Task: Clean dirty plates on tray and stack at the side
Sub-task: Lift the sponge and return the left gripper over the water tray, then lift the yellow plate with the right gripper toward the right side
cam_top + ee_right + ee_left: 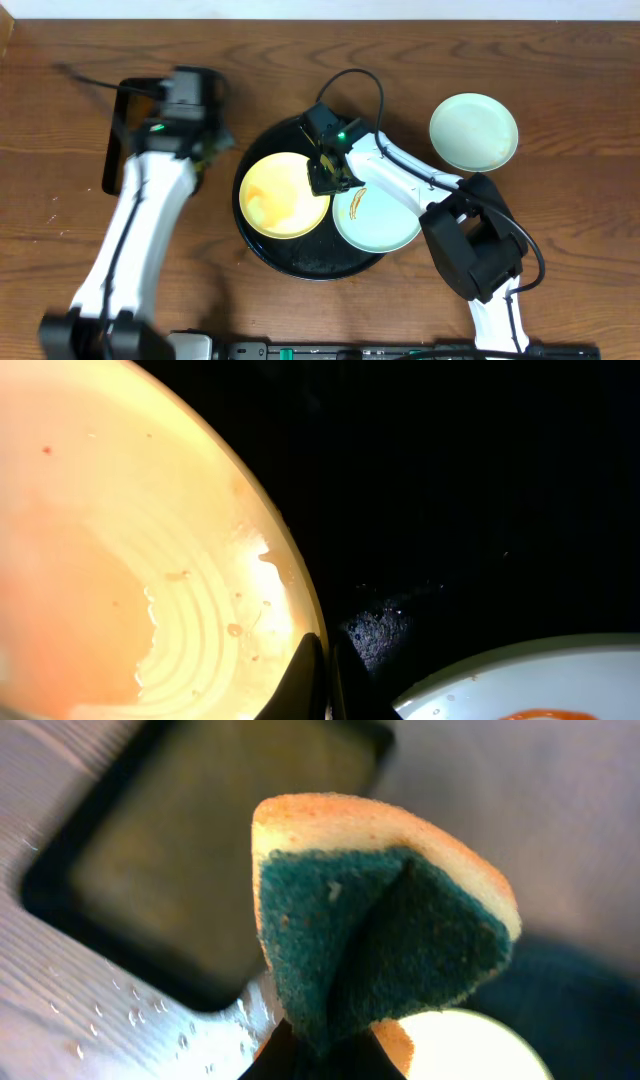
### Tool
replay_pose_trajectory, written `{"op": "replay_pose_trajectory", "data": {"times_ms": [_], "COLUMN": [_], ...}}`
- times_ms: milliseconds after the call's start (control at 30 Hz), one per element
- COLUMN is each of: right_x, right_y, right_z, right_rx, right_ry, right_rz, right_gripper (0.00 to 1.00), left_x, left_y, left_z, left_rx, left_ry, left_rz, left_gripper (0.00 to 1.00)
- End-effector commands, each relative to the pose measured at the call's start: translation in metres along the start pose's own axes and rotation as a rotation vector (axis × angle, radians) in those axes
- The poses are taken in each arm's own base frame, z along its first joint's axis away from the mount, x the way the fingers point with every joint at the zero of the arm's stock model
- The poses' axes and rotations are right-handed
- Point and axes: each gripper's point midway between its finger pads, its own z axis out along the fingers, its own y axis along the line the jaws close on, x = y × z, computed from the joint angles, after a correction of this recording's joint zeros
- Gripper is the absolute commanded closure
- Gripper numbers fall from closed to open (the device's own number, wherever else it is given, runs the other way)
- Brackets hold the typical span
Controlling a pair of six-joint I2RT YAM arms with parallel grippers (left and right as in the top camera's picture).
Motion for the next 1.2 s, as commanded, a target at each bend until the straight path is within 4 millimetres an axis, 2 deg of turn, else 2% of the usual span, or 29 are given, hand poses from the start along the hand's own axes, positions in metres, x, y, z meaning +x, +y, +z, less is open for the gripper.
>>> {"op": "replay_pose_trajectory", "data": {"times_ms": [0,133,300,467,667,700,733,767,800,867,1033,1167], "right_x": [-0.036,-0.062,-0.086,-0.094,-0.093,-0.092,-0.091,-0.088,-0.085,-0.081,-0.075,-0.073], "right_y": [-0.002,0.006,-0.009,-0.019,-0.004,-0.001,0.001,0.001,-0.001,-0.004,-0.012,-0.031], "right_z": [-0.032,-0.074,-0.122,-0.156,-0.184,-0.185,-0.185,-0.183,-0.179,-0.166,-0.125,-0.092], "right_rx": [-0.008,-0.005,0.193,0.39,0.511,0.515,0.509,0.496,0.476,0.404,0.165,0.09], "right_ry": [-0.102,-0.202,-0.318,-0.384,-0.458,-0.464,-0.463,-0.458,-0.446,-0.395,-0.219,-0.095], "right_rz": [-0.056,-0.182,-0.26,-0.324,-0.385,-0.39,-0.381,-0.345,-0.304,-0.233,-0.06,0.062], "right_gripper": [0.99,0.99,0.99,0.99,0.99,0.99,0.93,0.81,0.76,0.76,0.61,0.6], "left_x": [-0.028,-0.04,-0.035,-0.028,-0.021,-0.02,-0.018,-0.016,-0.015,-0.014,-0.013,-0.013], "left_y": [0.033,0.066,0.09,0.098,0.098,0.097,0.097,0.096,0.097,0.097,0.096,0.094], "left_z": [-0.003,0.016,0.043,0.059,0.071,0.073,0.074,0.075,0.075,0.074,0.074,0.074], "left_rx": [-0.03,-0.048,-0.073,-0.1,-0.108,-0.106,-0.101,-0.101,-0.103,-0.105,-0.095,-0.084], "left_ry": [-0.057,-0.047,0.022,0.066,0.097,0.105,0.114,0.122,0.127,0.132,0.137,0.142], "left_rz": [-0.098,-0.255,-0.32,-0.324,-0.3,-0.288,-0.278,-0.274,-0.273,-0.273,-0.266,-0.252], "left_gripper": [0.92,0.93,0.93,0.92,0.93,0.93,0.93,0.93,0.93,0.92,0.92,0.93]}}
